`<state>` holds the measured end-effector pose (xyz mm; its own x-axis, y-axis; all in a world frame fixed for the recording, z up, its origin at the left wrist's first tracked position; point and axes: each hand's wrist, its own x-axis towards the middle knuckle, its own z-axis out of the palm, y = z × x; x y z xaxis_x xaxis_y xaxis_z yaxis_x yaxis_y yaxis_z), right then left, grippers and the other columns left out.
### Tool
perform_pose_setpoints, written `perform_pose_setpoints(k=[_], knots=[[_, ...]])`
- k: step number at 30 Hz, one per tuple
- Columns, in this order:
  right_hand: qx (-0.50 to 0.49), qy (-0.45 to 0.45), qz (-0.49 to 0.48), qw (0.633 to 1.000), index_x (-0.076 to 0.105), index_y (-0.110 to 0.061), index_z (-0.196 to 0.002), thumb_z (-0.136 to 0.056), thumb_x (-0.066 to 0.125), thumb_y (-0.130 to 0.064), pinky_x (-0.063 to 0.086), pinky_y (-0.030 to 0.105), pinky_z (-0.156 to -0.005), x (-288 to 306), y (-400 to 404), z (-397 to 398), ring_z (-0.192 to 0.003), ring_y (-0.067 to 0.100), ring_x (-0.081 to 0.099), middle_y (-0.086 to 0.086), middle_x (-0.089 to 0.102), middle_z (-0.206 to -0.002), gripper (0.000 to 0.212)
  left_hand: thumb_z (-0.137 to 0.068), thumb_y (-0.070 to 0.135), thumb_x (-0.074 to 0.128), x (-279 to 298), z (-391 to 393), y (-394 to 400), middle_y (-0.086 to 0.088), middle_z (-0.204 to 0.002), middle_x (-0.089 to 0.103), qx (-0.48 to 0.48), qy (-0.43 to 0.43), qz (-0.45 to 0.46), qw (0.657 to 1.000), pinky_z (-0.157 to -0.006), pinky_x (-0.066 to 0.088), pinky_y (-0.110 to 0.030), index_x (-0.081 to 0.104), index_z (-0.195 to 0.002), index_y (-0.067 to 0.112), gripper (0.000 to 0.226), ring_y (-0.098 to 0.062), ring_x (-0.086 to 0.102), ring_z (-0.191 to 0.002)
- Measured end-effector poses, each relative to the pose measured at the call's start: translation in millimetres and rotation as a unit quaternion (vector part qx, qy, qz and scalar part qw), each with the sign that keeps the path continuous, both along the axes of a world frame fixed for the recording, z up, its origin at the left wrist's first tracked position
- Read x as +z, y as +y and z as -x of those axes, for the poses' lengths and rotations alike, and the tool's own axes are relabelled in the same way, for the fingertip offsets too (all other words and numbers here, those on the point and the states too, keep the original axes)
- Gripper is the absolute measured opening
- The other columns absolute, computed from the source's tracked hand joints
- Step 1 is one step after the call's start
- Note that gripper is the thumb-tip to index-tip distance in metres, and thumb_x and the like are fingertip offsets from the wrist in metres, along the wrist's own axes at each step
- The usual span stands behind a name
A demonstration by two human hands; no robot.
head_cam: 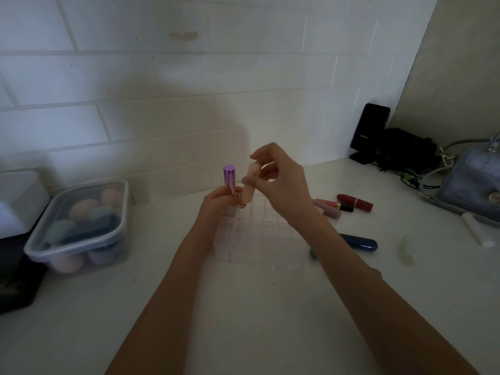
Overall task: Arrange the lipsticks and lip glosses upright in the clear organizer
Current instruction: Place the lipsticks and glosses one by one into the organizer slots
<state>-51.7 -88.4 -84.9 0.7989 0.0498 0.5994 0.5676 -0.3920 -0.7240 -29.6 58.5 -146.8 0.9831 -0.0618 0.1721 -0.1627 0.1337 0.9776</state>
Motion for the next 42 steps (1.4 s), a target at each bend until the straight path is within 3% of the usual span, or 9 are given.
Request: perform_pose_setpoints(k=[8, 16, 23, 29, 32, 34, 38, 40, 42], knots=[[0.041, 0.036, 0.038, 0.998, 0.062, -0.010, -0.078, -0.084, 0.067, -0.014, 0.049, 0.018, -0.065, -15.1, 3.8, -6.9, -0.071, 0.006, 0.061, -0.003, 0.068, -0.078, 0.009, -0.058, 0.015, 0.061, -4.1, -2.8, 1.3, -0.021, -0.084, 0.064, -0.056, -0.039, 0.023, 0.997, -0.085, 0.041, -0.045, 0.065, -0.073, 0.005, 0.019, -0.037, 0.059, -0.085], [0.062, 0.071, 0.044, 0.995, 0.067, -0.004, -0.088, -0.088, 0.062, -0.007, 0.055, 0.037, -0.078, -10.8, -5.3, -9.0, -0.076, 0.016, 0.066, 0.003, 0.071, -0.085, 0.006, -0.068, 0.013, 0.056, -0.9, -1.0, 1.5, -0.011, -0.070, 0.060, -0.125, -0.051, 0.015, 0.991, -0.071, 0.039, -0.036, 0.057, -0.072, 0.001, 0.012, -0.027, 0.057, -0.073], [0.070, 0.111, 0.014, 0.991, 0.065, -0.007, -0.093, -0.095, 0.051, -0.007, 0.057, 0.029, -0.073, -3.6, -21.7, -3.2, -0.071, 0.015, 0.064, 0.006, 0.067, -0.086, 0.014, -0.065, 0.014, 0.071, -4.5, 0.4, 1.9, -0.006, -0.072, 0.065, -0.049, -0.038, -0.002, 0.998, -0.082, 0.044, -0.038, 0.071, -0.075, 0.021, 0.012, -0.023, 0.061, -0.081], [-0.092, 0.112, -0.073, 0.987, 0.064, -0.016, -0.087, -0.096, 0.051, -0.013, 0.057, 0.026, -0.069, -20.4, -81.9, 24.9, -0.073, 0.011, 0.067, -0.003, 0.066, -0.080, 0.016, -0.065, 0.009, 0.069, -5.3, -4.8, -0.7, 0.000, -0.065, 0.068, -0.057, -0.047, -0.012, 0.997, -0.082, 0.047, -0.030, 0.071, -0.076, 0.020, 0.016, -0.021, 0.065, -0.081], [-0.144, 0.104, -0.095, 0.980, 0.062, -0.012, -0.091, -0.096, 0.050, -0.012, 0.051, 0.009, -0.061, -28.9, -91.2, 45.5, -0.078, 0.001, 0.069, -0.010, 0.064, -0.082, 0.013, -0.062, 0.010, 0.070, -5.9, -5.2, -0.2, 0.002, -0.070, 0.070, -0.048, -0.040, -0.001, 0.998, -0.079, 0.048, -0.031, 0.073, -0.073, 0.022, 0.017, -0.016, 0.067, -0.076], [-0.132, 0.099, -0.040, 0.985, 0.060, -0.014, -0.092, -0.095, 0.050, -0.015, 0.043, 0.002, -0.057, -30.3, -90.5, 62.7, -0.071, -0.014, 0.061, -0.016, 0.062, -0.083, 0.011, -0.060, 0.011, 0.071, -5.8, -4.1, -0.4, 0.004, -0.067, 0.069, -0.063, -0.051, -0.006, 0.997, -0.077, 0.048, -0.029, 0.073, -0.074, 0.023, 0.018, -0.016, 0.065, -0.073], [-0.111, 0.101, 0.178, 0.972, 0.054, -0.037, -0.106, -0.087, 0.039, -0.054, 0.037, 0.011, -0.071, -47.3, -85.1, 115.1, -0.087, -0.007, 0.051, -0.023, 0.057, -0.100, 0.029, -0.062, 0.008, 0.068, -7.1, -5.0, -0.7, 0.005, -0.069, 0.069, -0.054, -0.043, 0.010, 0.998, -0.075, 0.048, -0.030, 0.073, -0.073, 0.022, 0.018, -0.017, 0.064, -0.074], [-0.108, 0.084, 0.270, 0.953, 0.044, -0.049, -0.109, -0.083, 0.031, -0.062, 0.033, 0.016, -0.081, -57.4, -79.3, 139.4, -0.095, -0.007, 0.045, -0.026, 0.053, -0.105, 0.032, -0.064, 0.004, 0.068, -6.5, -5.1, -1.9, 0.003, -0.067, 0.069, -0.057, -0.044, 0.010, 0.997, -0.070, 0.050, -0.025, 0.069, -0.076, 0.017, 0.017, -0.017, 0.064, -0.072], [-0.116, 0.058, 0.343, 0.930, 0.043, -0.045, -0.117, -0.084, 0.028, -0.061, 0.033, 0.021, -0.086, -62.3, -72.7, 151.2, -0.103, 0.000, 0.045, -0.022, 0.054, -0.112, 0.039, -0.071, -0.004, 0.065, -5.9, -4.4, -2.4, 0.002, -0.070, 0.070, -0.054, -0.040, 0.017, 0.998, -0.067, 0.050, -0.021, 0.068, -0.079, 0.014, 0.020, -0.015, 0.065, -0.070]])
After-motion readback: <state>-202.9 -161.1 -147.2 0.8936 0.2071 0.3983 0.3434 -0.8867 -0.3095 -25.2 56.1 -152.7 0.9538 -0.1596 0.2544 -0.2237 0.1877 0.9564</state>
